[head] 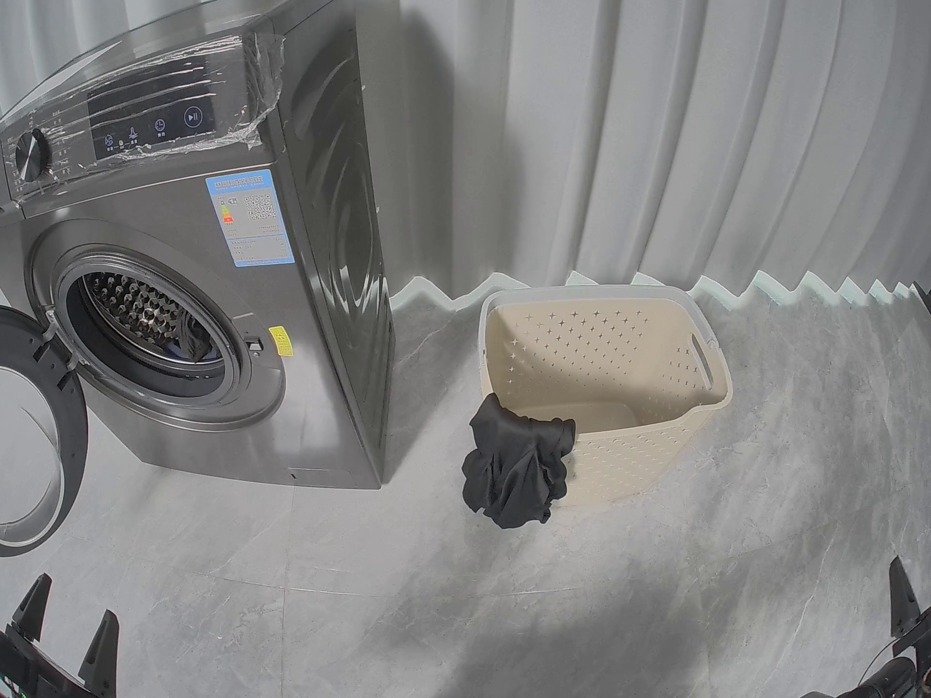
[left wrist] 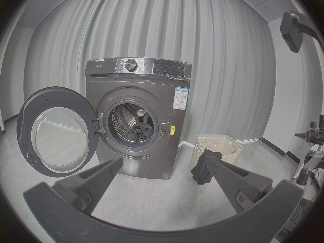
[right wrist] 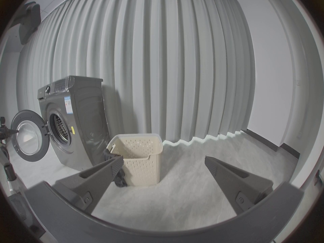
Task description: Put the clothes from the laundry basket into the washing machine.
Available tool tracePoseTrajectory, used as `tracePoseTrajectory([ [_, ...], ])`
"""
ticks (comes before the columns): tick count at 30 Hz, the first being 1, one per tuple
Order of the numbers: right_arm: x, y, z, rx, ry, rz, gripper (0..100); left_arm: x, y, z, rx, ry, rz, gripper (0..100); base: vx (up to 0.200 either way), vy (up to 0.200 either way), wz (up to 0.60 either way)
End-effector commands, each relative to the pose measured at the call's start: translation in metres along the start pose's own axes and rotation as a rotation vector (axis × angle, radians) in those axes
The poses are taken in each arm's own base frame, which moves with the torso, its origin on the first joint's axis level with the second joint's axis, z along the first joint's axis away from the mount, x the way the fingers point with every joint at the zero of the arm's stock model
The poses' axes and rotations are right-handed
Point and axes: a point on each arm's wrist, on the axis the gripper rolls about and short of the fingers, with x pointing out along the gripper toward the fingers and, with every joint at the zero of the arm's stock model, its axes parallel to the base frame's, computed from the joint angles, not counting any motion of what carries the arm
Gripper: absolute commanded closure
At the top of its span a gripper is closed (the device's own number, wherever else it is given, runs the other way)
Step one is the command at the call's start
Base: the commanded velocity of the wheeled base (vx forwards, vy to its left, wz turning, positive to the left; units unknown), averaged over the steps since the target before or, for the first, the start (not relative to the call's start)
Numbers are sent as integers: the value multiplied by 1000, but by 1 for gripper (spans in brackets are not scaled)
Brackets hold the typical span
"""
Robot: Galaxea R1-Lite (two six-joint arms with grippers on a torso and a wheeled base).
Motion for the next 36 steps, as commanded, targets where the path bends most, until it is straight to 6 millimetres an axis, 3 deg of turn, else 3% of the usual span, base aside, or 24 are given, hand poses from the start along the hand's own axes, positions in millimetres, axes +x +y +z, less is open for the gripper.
tracePoseTrajectory([
  [1, -8, 0, 22, 0, -65, 30, 0, 0, 0, -5, 1, -2, 1, 0, 0, 0, 0],
  [6, 3, 4, 32, -9, 53, 136, 0, 0, 0, -4, 1, -3, 0, 0, 200, 0, 0],
  [10, 32, 9, 50, -18, 204, 248, 0, 0, 0, -4, 1, -3, 0, 0, 50, 0, 0],
  [14, 80, 16, 64, -63, 319, 354, 0, 0, 0, -4, -2, -3, 0, 0, 0, 0, 0],
  [15, 80, 16, 64, -63, 319, 354, 0, 0, 0, -4, -2, -3, 0, 0, 0, 0, 0],
  [16, 103, 20, 65, -58, 361, 396, 0, 0, 1, -5, -2, -2, 2, 0, 0, 0, 0],
  [19, 130, 37, 59, -29, 435, 504, 0, 0, 0, -4, -3, -5, 2, 0, 0, 0, 0],
  [23, 147, 68, 50, 85, 566, 562, 0, 0, 0, -5, -4, -4, 2, 0, 0, 0, 0],
  [30, 178, 125, 29, 117, 650, 519, 0, 0, 1, -5, -5, -4, 4, 0, 0, 0, 0],
  [36, 204, 151, 1, 92, 646, 512, 0, 0, 1, -5, -7, -4, 5, 0, 0, 0, 0],
])
